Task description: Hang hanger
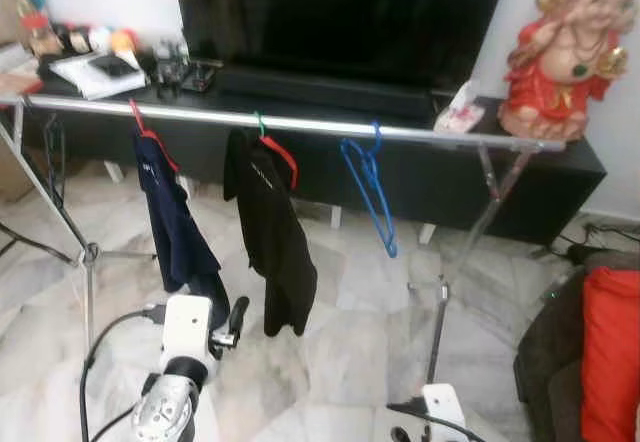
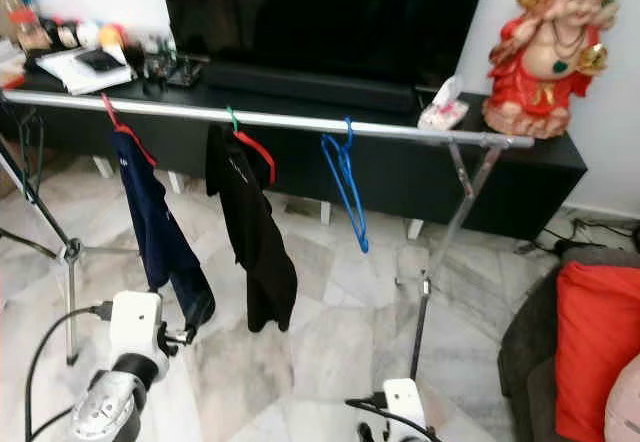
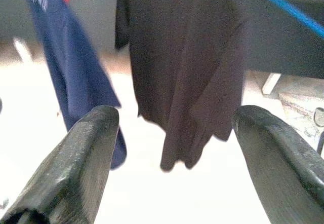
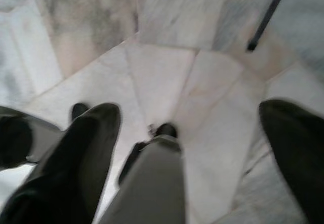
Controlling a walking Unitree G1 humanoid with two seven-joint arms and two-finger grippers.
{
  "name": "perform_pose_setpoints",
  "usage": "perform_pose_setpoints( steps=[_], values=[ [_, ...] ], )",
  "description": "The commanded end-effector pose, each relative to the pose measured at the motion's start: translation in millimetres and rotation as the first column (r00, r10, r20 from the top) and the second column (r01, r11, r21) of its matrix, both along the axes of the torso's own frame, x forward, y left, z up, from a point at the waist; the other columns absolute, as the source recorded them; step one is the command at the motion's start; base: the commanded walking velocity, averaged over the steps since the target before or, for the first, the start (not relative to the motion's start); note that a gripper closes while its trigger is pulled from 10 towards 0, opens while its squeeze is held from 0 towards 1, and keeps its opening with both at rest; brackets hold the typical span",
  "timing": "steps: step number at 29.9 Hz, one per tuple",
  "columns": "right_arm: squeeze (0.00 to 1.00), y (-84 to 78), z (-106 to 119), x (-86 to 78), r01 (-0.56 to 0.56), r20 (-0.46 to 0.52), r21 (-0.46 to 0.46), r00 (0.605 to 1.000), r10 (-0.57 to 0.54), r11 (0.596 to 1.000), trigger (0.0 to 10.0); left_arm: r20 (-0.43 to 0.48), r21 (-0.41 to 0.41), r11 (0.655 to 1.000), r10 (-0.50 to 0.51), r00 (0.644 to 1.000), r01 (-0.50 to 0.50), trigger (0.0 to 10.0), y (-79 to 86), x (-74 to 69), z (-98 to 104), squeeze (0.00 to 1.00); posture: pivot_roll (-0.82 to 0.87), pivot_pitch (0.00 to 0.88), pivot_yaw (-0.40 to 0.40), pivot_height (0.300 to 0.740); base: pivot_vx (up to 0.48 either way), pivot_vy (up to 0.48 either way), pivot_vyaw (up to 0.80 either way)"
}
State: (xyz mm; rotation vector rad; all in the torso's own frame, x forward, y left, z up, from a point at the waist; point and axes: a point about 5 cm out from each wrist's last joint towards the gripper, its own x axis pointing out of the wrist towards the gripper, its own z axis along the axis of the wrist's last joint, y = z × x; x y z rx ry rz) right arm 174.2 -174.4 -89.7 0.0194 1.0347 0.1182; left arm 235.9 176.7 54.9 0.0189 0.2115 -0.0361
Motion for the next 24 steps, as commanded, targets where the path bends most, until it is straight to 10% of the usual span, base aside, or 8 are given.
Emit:
perform_pose_setpoints(
  steps=[1,12,24],
  values=[
    [0.0,3.6,2.1,5.1,0.001,0.017,0.008,1.0,-0.001,1.0,10.0,-0.109,-0.045,0.997,0.051,0.993,-0.056,10.0,12.3,-3.2,-22.9,0.0,0.07,0.0,-0.074,0.74,0.0,0.0,0.0],
    [0.0,5.0,1.5,4.1,0.02,0.017,0.015,1.0,-0.021,1.0,10.0,-0.436,-0.016,0.994,0.093,0.895,-0.112,10.0,28.8,-9.2,-91.1,0.0,0.06,0.0,-0.066,0.74,0.0,0.0,0.0],
    [0.0,7.5,1.0,3.6,0.086,0.023,0.044,0.996,-0.087,0.995,10.0,-0.682,0.114,0.976,0.211,0.701,-0.183,10.0,43.1,-56.1,-134.1,0.0,0.04,0.0,-0.052,0.74,0.0,0.0,0.0]
  ],
)
